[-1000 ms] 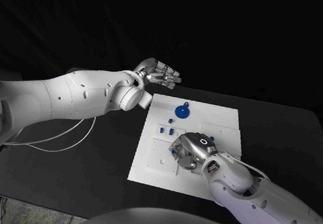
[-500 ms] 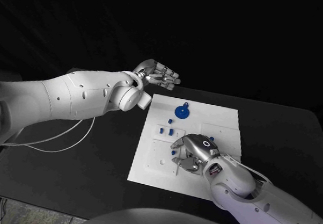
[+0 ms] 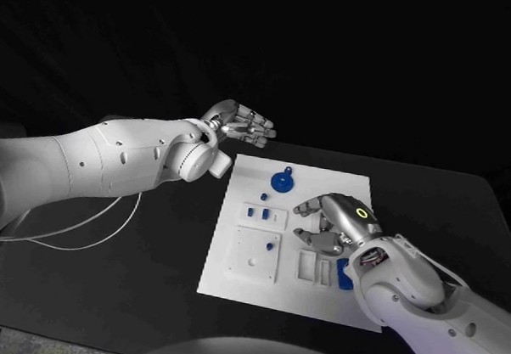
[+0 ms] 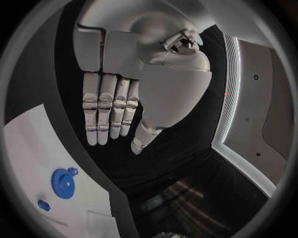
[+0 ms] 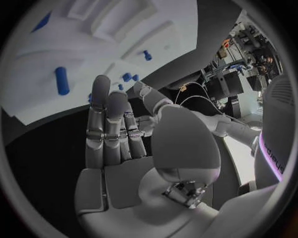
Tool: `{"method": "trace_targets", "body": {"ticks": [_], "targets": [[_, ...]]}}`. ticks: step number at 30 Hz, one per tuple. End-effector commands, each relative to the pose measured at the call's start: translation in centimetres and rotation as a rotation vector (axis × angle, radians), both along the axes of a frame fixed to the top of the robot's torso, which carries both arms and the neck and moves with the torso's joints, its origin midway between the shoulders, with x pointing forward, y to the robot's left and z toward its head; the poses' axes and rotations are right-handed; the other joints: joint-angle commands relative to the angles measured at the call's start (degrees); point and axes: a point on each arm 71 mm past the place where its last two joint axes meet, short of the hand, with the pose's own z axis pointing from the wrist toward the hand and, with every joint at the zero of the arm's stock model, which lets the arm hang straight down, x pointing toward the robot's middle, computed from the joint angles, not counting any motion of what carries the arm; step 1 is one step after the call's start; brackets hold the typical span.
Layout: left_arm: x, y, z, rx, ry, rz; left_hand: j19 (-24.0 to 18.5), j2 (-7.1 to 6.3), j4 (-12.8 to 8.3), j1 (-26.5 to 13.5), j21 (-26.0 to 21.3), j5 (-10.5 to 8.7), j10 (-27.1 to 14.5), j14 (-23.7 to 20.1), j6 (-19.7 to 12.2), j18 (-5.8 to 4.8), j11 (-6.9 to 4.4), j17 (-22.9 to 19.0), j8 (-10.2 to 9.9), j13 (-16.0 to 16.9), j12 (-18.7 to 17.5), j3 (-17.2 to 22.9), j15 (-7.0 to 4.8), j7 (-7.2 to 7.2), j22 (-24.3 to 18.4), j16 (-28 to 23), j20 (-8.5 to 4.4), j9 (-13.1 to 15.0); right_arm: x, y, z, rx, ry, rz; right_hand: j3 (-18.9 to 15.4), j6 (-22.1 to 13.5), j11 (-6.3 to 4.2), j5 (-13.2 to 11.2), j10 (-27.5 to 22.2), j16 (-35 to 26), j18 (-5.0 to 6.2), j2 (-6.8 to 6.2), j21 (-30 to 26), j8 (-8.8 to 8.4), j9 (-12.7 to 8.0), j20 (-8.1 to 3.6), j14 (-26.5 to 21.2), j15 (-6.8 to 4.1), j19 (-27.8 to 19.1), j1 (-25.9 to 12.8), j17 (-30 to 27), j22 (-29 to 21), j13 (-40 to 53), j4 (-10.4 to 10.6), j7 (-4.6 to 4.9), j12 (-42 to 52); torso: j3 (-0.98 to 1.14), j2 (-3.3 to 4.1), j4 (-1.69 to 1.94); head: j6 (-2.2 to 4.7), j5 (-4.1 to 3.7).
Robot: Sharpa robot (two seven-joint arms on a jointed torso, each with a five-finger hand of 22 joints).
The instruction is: Assemble the parts on the task board
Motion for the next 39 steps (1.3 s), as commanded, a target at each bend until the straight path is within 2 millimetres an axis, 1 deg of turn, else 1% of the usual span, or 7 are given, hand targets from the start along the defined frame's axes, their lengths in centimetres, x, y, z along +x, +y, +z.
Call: {"method": "trace_targets", "body": {"ticks": [1,6,17,22,28,35,39], "targets": [[0.0,-0.2,0.1,-0.011,0.002,-0.018,0.15,0.40,-0.07,0.04,0.24,-0.20,-0.29,-0.30,-0.43,-0.07,0.11,0.08,-0.17,-0.07,0.05,-0.35,-0.19,0.14,-0.07,-0.28,0.16,0.02,0.6,-1.3,0.3,-0.024,0.054,-0.022,0.97,0.18,-0.03,1.19,0.96,0.16,-0.34,-0.19,0.21,-0.24,-0.07,-0.34,-0.11,-0.30,0.59,-1.08,0.11,0.39,0.08,-0.03,-0.11,0.14,-0.03,-0.10,-0.10,0.23,-0.68],[0.0,-0.1,0.1,-0.012,-0.007,-0.015,0.13,0.42,-0.10,0.07,0.24,-0.19,-0.24,-0.34,-0.36,-0.08,0.08,0.07,-0.15,-0.07,0.06,-0.34,-0.18,0.11,-0.11,-0.29,0.16,0.03,2.0,-4.0,1.1,-0.065,0.054,-0.066,-2.60,-0.50,0.07,2.34,0.18,-0.12,-0.62,-0.03,0.17,-0.21,-0.06,-0.45,-0.44,-0.34,0.13,-1.15,0.22,1.03,0.12,-0.02,-0.25,0.20,-0.01,-0.14,-0.17,0.68,-1.41],[0.0,-0.1,0.2,-0.015,-0.017,-0.013,0.11,0.47,-0.18,0.15,0.24,-0.09,-0.10,-0.40,-0.19,-0.09,0.04,0.05,-0.15,-0.08,0.04,-0.26,-0.19,0.05,-0.17,-0.30,0.14,0.03,3.5,-5.5,0.0,-0.143,0.076,-0.123,-7.10,-1.81,0.94,-1.50,-3.22,-0.56,0.19,0.60,-0.81,-0.23,-0.07,0.39,-0.79,0.36,-0.22,1.60,0.03,1.18,0.11,0.71,-0.91,0.16,0.04,-0.03,-0.02,0.68,-1.69],[0.0,-0.1,0.2,-0.018,-0.015,-0.014,0.11,0.53,-0.08,-0.07,0.26,-0.11,-0.10,-0.40,-0.22,-0.10,0.05,0.05,-0.16,-0.08,0.04,-0.26,-0.17,0.06,-0.22,-0.30,0.16,0.03,3.8,-5.3,-0.8,-0.166,0.100,-0.123,-5.87,-1.66,0.70,-1.67,-2.60,-0.49,-0.06,0.70,-0.92,-0.23,-0.07,0.15,-0.75,0.13,-0.15,1.32,0.04,1.54,0.11,0.38,-0.90,0.18,0.01,-0.01,0.15,0.58,-1.84],[0.0,0.0,0.1,-0.018,-0.014,-0.011,0.11,0.53,-0.08,-0.07,0.26,-0.11,-0.10,-0.40,-0.22,-0.10,0.05,0.05,-0.16,-0.08,0.04,-0.26,-0.17,0.06,-0.22,-0.30,0.16,0.03,3.7,-4.9,-1.4,-0.181,0.118,-0.111,-4.51,-1.40,0.38,-1.58,-1.23,-0.40,-0.31,0.95,-0.96,-0.23,-0.07,-0.10,-0.65,-0.12,-0.02,0.53,0.10,2.00,0.08,-0.02,-0.66,0.12,-0.07,-0.07,0.02,0.34,-1.78],[0.0,-0.1,0.1,-0.017,-0.012,-0.014,0.12,0.59,0.08,-0.27,0.26,-0.15,-0.16,-0.42,-0.28,-0.11,0.07,0.05,-0.17,-0.08,0.04,-0.29,-0.16,0.08,-0.34,-0.29,0.18,0.03,3.5,-4.6,-1.9,-0.202,0.144,-0.091,-0.99,-0.56,-0.71,-1.27,3.15,-0.09,-1.33,1.27,-0.48,-0.19,-0.03,-0.50,-0.16,-0.52,0.67,-1.07,0.31,2.93,0.11,-0.26,-0.58,0.13,-0.05,-0.09,0.05,0.30,-1.77],[0.0,-0.1,0.1,-0.016,-0.012,-0.016,0.12,0.59,0.08,-0.27,0.26,-0.15,-0.16,-0.42,-0.28,-0.11,0.07,0.05,-0.17,-0.08,0.04,-0.29,-0.16,0.08,-0.34,-0.29,0.18,0.03,3.4,-4.4,-2.2,-0.209,0.153,-0.085,2.82,0.91,-1.12,-2.77,5.06,0.28,-2.14,1.82,0.22,-0.25,-0.04,-1.20,-0.13,-1.06,0.75,-1.23,0.65,3.97,0.11,-0.50,-0.37,0.08,-0.06,-0.08,0.03,0.21,-1.74]]}}
